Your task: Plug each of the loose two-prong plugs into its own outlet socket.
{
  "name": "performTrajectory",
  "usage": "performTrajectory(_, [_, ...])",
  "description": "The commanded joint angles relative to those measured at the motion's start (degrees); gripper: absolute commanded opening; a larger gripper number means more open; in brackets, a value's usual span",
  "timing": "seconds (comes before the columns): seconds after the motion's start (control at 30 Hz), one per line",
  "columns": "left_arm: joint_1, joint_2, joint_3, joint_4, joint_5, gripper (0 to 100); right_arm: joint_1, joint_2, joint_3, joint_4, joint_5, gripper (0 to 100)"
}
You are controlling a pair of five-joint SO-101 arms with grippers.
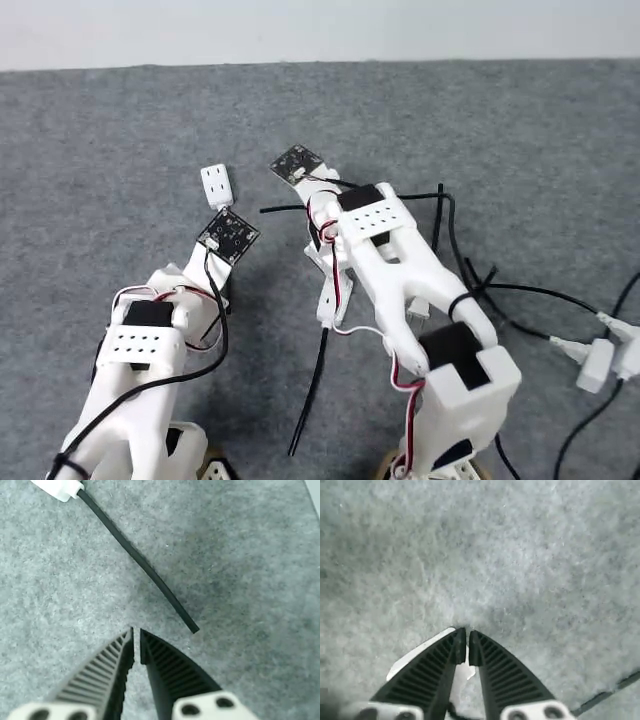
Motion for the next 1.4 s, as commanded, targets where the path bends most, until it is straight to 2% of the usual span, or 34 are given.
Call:
performTrajectory(0.0, [-0.6, -1.1, -0.3, -1.2, -0.4, 1, -1.3, -7.1, -2.0, -0.4, -7.3, 15.1])
performTrajectory(0.07, [-0.6, -1.1, -0.3, -1.2, -0.4, 1, -1.9, -9.0, -2.0, -0.3, -11.0, 27.0])
performTrajectory(0.13, [-0.6, -1.1, -0.3, -1.2, -0.4, 1, -2.4, -10.4, -2.0, -0.1, -11.8, 32.9])
performTrajectory(0.23, [-0.6, -1.1, -0.3, -1.3, -0.4, 1, -2.7, -12.3, -2.1, 1.5, -12.5, 29.8])
performTrajectory(0.3, [-0.6, -1.1, -0.3, -1.3, -0.4, 1, -3.7, -13.0, -2.1, 4.4, -15.7, 27.4])
performTrajectory(0.43, [-0.6, -1.1, -0.3, -1.3, -0.4, 1, -6.3, -11.9, -1.1, 10.0, -28.7, 26.9])
performTrajectory(0.53, [-0.7, -1.1, -0.3, -1.3, -0.4, 1, -8.4, -9.7, 2.2, 9.5, -38.2, 26.9])
performTrajectory(0.6, [-0.7, -1.1, -0.3, -1.3, -0.4, 1, -9.4, -7.9, 3.7, 6.8, -40.8, 26.8])
performTrajectory(0.87, [-0.7, -1.1, -0.3, -1.3, -0.4, 1, -9.5, 2.9, 5.3, -1.4, -40.6, 24.0])
performTrajectory(1.03, [-0.7, -1.1, -0.3, -1.3, -0.4, 1, -8.0, 7.9, -0.4, 3.3, -39.5, 0.8])
performTrajectory(1.1, [-0.7, -1.1, -0.3, -1.3, -0.4, 1, -6.5, 9.0, -1.1, 4.7, -36.0, 2.2])
performTrajectory(1.2, [-0.7, -1.1, -0.3, -1.3, -0.4, 1, -3.9, 8.8, -1.8, 7.2, -34.9, 0.8])
performTrajectory(1.37, [-0.7, -1.1, -0.3, -1.3, -0.4, 1, 0.5, -0.2, -2.1, 13.1, -32.0, 0.8])
